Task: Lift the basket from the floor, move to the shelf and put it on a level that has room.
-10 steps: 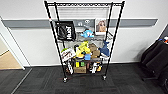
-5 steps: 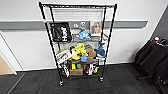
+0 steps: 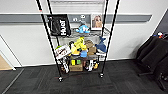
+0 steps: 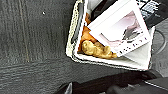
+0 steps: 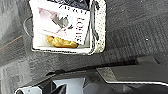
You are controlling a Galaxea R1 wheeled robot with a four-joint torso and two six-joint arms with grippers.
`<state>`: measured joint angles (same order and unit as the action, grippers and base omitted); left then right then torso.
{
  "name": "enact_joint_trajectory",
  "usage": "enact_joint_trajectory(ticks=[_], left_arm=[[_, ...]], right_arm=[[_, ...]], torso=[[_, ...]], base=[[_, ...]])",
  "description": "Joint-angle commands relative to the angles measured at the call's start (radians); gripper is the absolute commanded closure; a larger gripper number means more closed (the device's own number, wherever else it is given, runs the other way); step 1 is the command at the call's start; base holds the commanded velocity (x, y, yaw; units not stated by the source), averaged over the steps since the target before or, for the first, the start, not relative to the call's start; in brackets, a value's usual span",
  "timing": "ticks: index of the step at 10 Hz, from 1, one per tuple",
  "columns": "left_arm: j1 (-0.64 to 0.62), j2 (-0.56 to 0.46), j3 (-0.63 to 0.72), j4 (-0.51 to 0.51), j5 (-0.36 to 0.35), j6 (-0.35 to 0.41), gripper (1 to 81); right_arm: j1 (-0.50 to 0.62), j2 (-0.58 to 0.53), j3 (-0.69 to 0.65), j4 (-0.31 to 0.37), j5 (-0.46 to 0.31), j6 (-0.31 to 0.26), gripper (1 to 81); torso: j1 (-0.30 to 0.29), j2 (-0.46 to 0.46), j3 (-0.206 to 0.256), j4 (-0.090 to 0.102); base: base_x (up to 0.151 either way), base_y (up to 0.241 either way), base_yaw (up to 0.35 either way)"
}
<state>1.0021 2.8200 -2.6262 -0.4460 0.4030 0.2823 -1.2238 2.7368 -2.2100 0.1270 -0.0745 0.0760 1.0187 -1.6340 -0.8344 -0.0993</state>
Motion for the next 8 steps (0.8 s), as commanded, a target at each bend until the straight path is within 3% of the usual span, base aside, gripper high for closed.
enact_joint_trajectory(ticks=[1, 3, 4, 5, 8], left_arm=[[-0.115, -0.022, -0.005, -0.002, 0.077, -0.005, 1.0], [-0.139, -0.020, -0.006, -0.001, 0.085, -0.005, 1.0], [-0.158, -0.019, -0.011, 0.000, 0.109, -0.005, 1.0], [-0.176, -0.016, -0.018, 0.001, 0.112, -0.005, 1.0], [-0.222, 0.016, -0.061, 0.024, 0.147, -0.005, 1.0]], right_arm=[[0.083, -0.010, 0.017, 0.034, -0.065, 0.001, 1.0], [0.098, -0.009, 0.020, 0.039, -0.067, 0.001, 1.0], [0.109, -0.004, 0.017, 0.040, -0.073, 0.001, 1.0], [0.120, -0.004, 0.015, 0.054, -0.073, 0.001, 1.0], [0.141, -0.001, 0.014, 0.074, -0.087, 0.001, 1.0]], torso=[[0.061, -0.095, -0.088, 0.000], [0.103, -0.161, -0.150, 0.000], [0.127, -0.197, -0.091, 0.000], [0.147, -0.229, -0.121, 0.000], [0.198, -0.308, -0.145, 0.000]], base=[[0.000, 0.000, 0.000], [0.000, 0.000, 0.000], [0.000, 0.000, 0.000], [0.000, 0.000, 0.000], [0.000, 0.000, 0.000]])
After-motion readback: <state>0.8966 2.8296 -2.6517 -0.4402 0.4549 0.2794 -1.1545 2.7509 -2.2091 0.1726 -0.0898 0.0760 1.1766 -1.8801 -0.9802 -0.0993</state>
